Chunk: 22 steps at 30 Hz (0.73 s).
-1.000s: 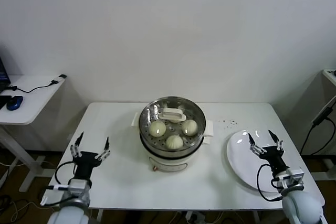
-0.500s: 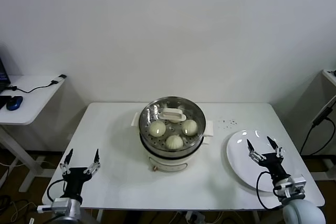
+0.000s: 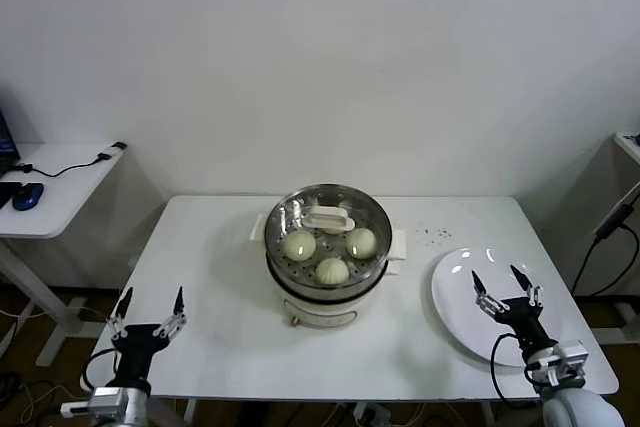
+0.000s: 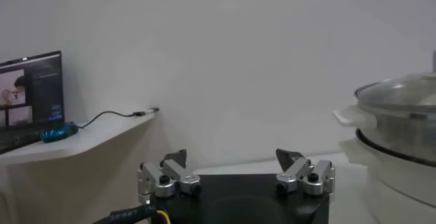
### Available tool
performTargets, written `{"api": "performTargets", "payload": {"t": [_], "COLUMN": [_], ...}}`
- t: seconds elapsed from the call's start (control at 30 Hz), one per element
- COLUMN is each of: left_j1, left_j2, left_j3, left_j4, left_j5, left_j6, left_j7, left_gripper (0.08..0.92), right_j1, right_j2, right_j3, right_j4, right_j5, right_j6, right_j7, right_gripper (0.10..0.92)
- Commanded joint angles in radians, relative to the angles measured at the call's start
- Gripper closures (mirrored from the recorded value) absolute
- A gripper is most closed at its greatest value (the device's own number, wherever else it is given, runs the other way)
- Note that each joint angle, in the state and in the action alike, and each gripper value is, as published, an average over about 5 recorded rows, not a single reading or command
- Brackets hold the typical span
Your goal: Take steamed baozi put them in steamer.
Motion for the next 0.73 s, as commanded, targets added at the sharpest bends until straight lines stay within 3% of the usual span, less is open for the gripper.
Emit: {"api": "performTargets", "payload": {"t": [0.03, 0.73], "left_j1": [0.013, 0.03], "left_j2": [-0.005, -0.016], "left_j3": [-0.008, 0.013], "left_j4": [-0.006, -0.034], "left_j5": [0.001, 0.052], "left_j6": [-0.015, 0.003], "left_j7": [0.014, 0.047], "left_gripper": [0.177, 0.177], "right_j1": [-0.011, 0.015], "right_j2": [-0.003, -0.027], "right_j3": [0.012, -0.012], "right_j4": [0.007, -0.037], "right_j5": [-0.005, 0.005], "right_j6": [0.001, 0.017], "right_j7": [-0.015, -0.023], "right_gripper": [0.203, 0.203]}}
